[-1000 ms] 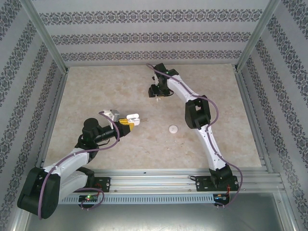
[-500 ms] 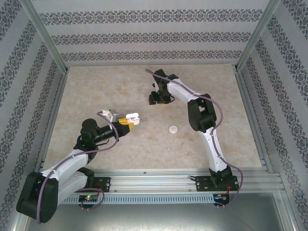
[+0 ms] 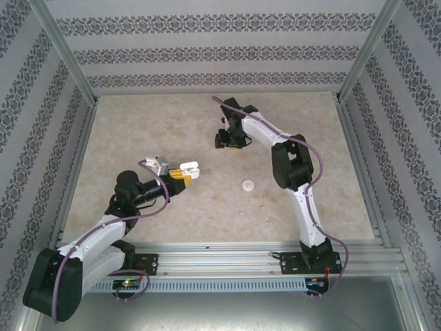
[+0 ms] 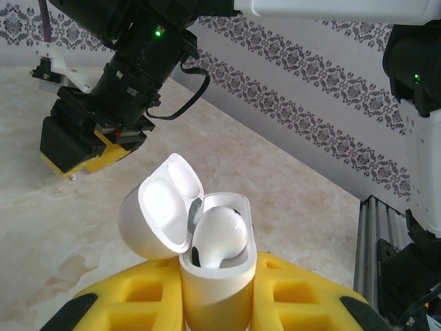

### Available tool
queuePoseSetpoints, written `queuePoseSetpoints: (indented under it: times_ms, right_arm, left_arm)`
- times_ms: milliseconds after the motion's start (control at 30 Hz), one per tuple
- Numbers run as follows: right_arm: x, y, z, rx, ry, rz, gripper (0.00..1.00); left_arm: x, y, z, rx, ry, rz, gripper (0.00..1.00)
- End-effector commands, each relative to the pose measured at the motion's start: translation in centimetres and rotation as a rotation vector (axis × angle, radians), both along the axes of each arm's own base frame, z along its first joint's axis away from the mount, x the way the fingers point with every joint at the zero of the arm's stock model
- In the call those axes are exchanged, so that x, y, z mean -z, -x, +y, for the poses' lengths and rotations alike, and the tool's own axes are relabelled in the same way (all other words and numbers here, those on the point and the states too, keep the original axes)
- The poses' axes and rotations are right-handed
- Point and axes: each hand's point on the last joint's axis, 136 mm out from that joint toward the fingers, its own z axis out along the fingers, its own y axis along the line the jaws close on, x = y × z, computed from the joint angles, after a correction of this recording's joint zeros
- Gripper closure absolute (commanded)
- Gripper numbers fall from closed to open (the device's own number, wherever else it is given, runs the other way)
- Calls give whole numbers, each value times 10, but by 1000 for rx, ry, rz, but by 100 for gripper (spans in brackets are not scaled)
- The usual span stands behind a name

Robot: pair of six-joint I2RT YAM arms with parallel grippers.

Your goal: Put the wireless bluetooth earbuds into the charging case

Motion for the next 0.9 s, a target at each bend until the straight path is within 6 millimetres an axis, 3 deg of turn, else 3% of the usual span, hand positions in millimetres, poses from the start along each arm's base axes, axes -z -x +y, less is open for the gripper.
queuePoseSetpoints:
  times_ms: [0,467,867]
  right_arm:
    - [-5,-14,2,33,14,-30,48]
    - [17,-25,0,4,156,-37,50]
    - [27,-12,9,-25,174,-13,66]
  left_arm:
    - [3,0,1,-1,-9,-7,86]
    - [7,-2,0,5,-20,1,86]
    - [6,-2,0,12,-21,-4,86]
